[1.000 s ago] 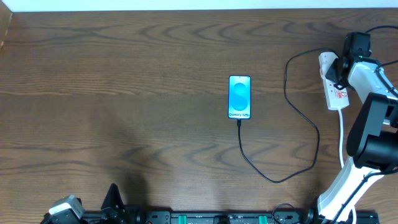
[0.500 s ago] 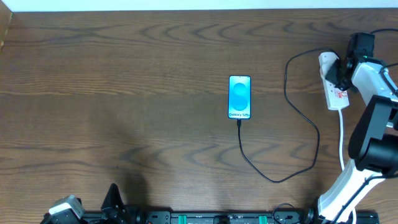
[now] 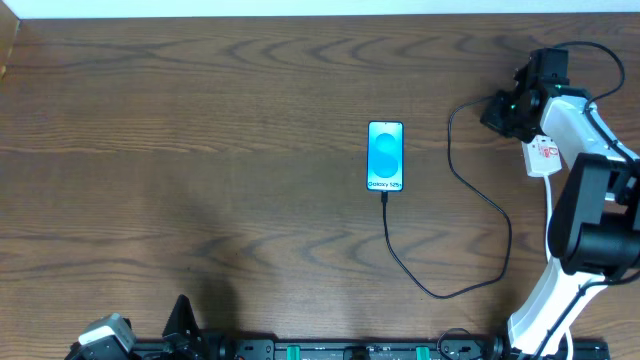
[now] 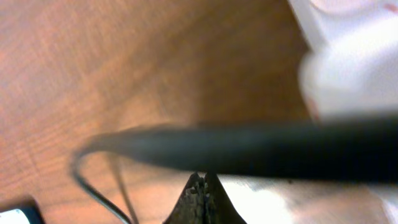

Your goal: Plug charger to phone and switch on socket

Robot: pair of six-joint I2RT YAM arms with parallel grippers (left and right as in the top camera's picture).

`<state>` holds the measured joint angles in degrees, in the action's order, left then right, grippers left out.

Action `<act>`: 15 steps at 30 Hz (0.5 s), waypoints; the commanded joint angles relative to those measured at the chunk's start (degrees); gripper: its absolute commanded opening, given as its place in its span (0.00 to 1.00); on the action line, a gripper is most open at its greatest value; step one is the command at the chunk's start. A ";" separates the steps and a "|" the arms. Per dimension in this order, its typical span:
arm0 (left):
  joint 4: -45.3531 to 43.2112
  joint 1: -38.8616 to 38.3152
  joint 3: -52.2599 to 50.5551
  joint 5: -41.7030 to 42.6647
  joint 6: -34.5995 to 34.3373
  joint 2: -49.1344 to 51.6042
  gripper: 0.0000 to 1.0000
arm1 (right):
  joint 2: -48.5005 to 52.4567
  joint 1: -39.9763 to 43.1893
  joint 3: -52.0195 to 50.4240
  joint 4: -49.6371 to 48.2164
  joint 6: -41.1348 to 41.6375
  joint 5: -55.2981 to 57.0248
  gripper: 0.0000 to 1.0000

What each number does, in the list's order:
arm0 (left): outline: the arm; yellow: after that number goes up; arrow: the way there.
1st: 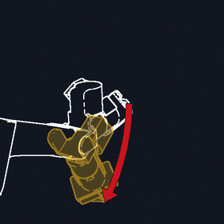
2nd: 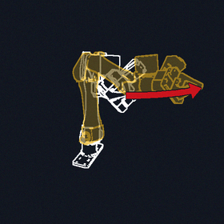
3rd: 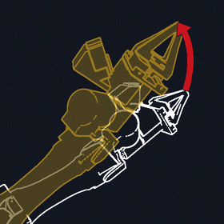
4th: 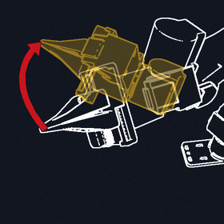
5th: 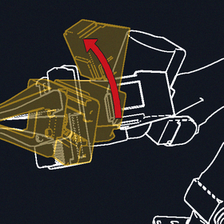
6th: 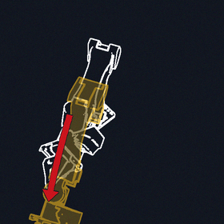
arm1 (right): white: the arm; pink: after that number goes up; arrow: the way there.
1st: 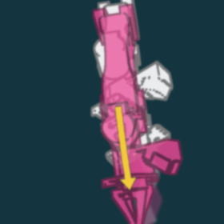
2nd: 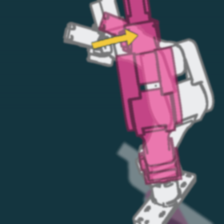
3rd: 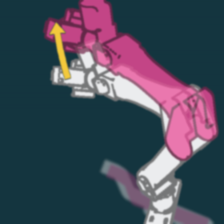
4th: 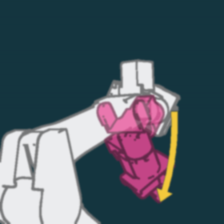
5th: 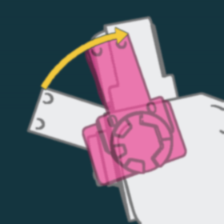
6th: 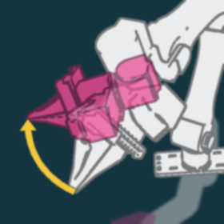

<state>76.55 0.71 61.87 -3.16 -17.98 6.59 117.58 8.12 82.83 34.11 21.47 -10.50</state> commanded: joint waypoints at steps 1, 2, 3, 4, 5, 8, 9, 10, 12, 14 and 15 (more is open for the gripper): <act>0.02 0.28 -0.09 -0.35 0.13 -0.50 0.91 | -4.44 1.60 -0.42 3.54 2.27 6.84 0.01; 0.02 0.28 -0.09 -0.35 0.15 -0.50 0.91 | -5.88 1.95 -0.42 4.76 2.27 8.50 0.01; 0.02 0.28 -0.09 -0.35 0.15 -0.50 0.91 | -7.28 2.16 -0.42 5.79 2.27 9.99 0.01; 0.02 0.28 -0.09 -0.35 0.15 -0.50 0.91 | -8.79 2.36 -0.42 6.78 2.27 10.91 0.01; 0.02 0.28 -0.09 -0.35 0.13 -0.50 0.91 | -9.92 2.49 -0.42 7.32 2.27 11.45 0.01; 0.02 0.28 -0.09 -0.33 0.15 -0.50 0.91 | -13.70 3.13 -0.42 8.68 2.29 11.93 0.01; 0.02 0.28 -0.09 -0.35 0.15 -0.50 0.91 | -14.56 3.34 -0.42 9.01 2.29 11.96 0.01; 0.02 0.28 -0.09 -0.35 0.15 -0.50 0.91 | -15.45 3.67 -0.42 9.20 2.38 11.96 0.01; 0.02 0.28 -0.09 -0.35 0.15 -0.50 0.91 | -16.26 4.24 -0.42 8.98 4.74 12.63 0.01; 0.02 0.28 -0.09 -0.35 0.15 -0.50 0.91 | -16.15 4.70 -0.44 8.96 8.11 14.08 0.01; 0.02 0.28 -0.09 -0.35 0.15 -0.50 0.91 | -15.69 4.85 -0.44 8.98 9.64 14.73 0.01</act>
<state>76.53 0.71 61.84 -3.16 -17.98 6.59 101.06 12.19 82.52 42.83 25.67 0.97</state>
